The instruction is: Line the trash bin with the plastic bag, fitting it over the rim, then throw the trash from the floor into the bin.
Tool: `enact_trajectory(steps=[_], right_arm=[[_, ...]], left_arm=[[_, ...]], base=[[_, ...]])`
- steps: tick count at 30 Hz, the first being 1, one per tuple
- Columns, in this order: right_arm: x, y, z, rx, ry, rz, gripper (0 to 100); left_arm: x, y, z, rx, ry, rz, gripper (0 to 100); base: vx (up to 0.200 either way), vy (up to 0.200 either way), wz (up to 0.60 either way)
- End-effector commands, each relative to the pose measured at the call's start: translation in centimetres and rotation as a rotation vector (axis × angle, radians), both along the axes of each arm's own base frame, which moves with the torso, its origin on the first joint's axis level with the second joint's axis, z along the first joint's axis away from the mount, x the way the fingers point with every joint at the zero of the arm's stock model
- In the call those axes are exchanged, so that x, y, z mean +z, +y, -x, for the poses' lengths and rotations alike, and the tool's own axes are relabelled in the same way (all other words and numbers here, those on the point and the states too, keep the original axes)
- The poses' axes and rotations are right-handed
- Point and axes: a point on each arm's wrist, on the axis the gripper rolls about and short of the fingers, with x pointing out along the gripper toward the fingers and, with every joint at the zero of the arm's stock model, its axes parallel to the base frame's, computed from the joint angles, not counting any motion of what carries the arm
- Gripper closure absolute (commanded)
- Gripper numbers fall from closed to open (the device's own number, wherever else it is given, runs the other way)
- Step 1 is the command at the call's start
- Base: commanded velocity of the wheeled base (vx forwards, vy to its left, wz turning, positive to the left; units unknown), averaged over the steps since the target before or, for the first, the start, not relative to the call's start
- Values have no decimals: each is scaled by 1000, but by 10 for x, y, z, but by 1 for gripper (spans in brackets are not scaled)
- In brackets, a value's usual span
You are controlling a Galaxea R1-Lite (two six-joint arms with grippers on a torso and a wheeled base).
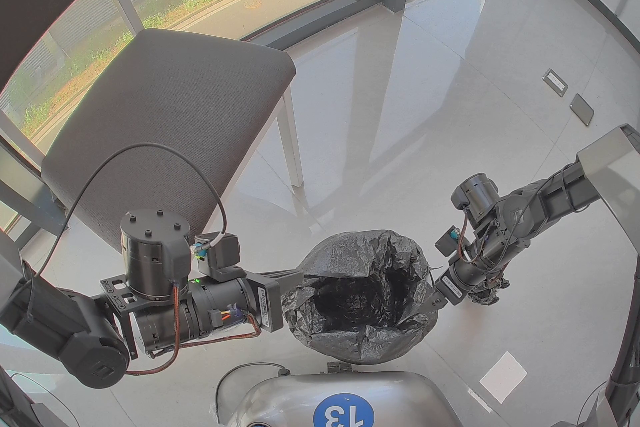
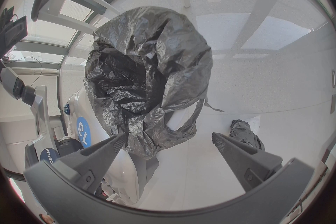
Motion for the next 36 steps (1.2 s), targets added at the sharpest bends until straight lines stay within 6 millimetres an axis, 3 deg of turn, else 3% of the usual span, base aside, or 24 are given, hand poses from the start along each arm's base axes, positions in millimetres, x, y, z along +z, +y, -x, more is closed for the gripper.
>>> enact_trajectory(steps=[1, 5, 6, 19, 36], right_arm=[[-12, 1, -2, 1, 29, 8, 0], [-13, 1, -2, 1, 33, 10, 0], [-13, 1, -2, 0, 33, 9, 100], [-11, 2, -5, -54, 33, -12, 100], [-6, -18, -15, -117, 13, -22, 100]], left_arm=[[1, 0, 0, 0, -2, 2, 100], [1, 0, 0, 0, -3, 2, 100], [1, 0, 0, 0, -2, 2, 100], [1, 0, 0, 0, -3, 2, 100], [1, 0, 0, 5, -3, 3, 100]], base=[[0, 0, 0], [0, 0, 0], [0, 0, 0], [0, 0, 0], [0, 0, 0]])
